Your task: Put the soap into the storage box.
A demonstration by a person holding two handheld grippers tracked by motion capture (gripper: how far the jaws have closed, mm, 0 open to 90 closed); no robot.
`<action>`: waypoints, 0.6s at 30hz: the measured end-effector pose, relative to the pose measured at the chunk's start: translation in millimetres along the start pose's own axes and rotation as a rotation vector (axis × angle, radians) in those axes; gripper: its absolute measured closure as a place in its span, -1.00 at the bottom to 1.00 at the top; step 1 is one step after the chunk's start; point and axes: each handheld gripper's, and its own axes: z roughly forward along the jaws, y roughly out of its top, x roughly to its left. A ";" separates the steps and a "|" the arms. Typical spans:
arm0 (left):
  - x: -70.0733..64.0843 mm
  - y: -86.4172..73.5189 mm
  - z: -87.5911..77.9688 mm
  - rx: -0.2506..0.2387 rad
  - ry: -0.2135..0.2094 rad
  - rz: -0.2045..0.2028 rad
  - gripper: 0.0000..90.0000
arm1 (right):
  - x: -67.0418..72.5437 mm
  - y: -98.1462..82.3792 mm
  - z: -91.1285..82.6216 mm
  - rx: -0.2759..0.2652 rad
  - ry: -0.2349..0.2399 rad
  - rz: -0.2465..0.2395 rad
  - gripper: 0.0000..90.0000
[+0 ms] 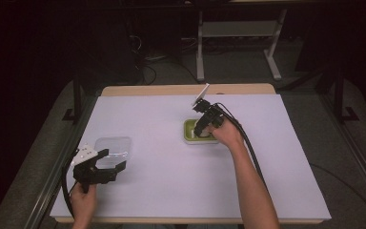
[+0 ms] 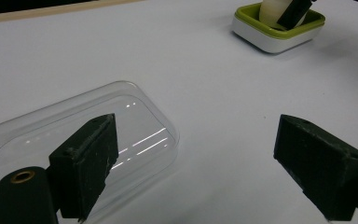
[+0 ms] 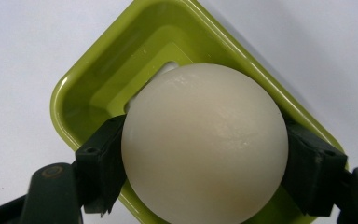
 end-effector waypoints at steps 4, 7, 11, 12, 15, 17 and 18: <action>0.4 0.1 -0.3 0.002 0.001 0.003 -0.71 | 0.2 0.3 1.3 0.005 0.003 0.002 -0.48; 0.3 0.1 -0.4 0.003 0.001 0.003 -0.71 | 0.0 0.3 2.4 0.006 0.008 0.005 -0.48; 0.6 0.0 -0.5 -0.002 0.002 0.000 -0.71 | 0.2 0.8 4.3 0.015 0.011 0.018 -0.48; 0.6 0.0 -0.5 -0.002 0.002 0.000 -0.71 | 0.2 0.8 4.3 0.015 0.011 0.018 -0.48; 0.7 0.0 -0.4 -0.001 0.002 0.001 -0.71 | 0.0 1.1 5.3 0.015 0.009 0.013 -0.48; 0.7 0.2 -0.6 0.001 0.002 0.001 -0.71 | 0.0 1.2 5.2 0.017 0.007 0.013 -0.48; 0.7 0.2 -0.6 0.001 0.002 0.001 -0.71 | 0.0 1.2 5.2 0.017 0.007 0.013 -0.48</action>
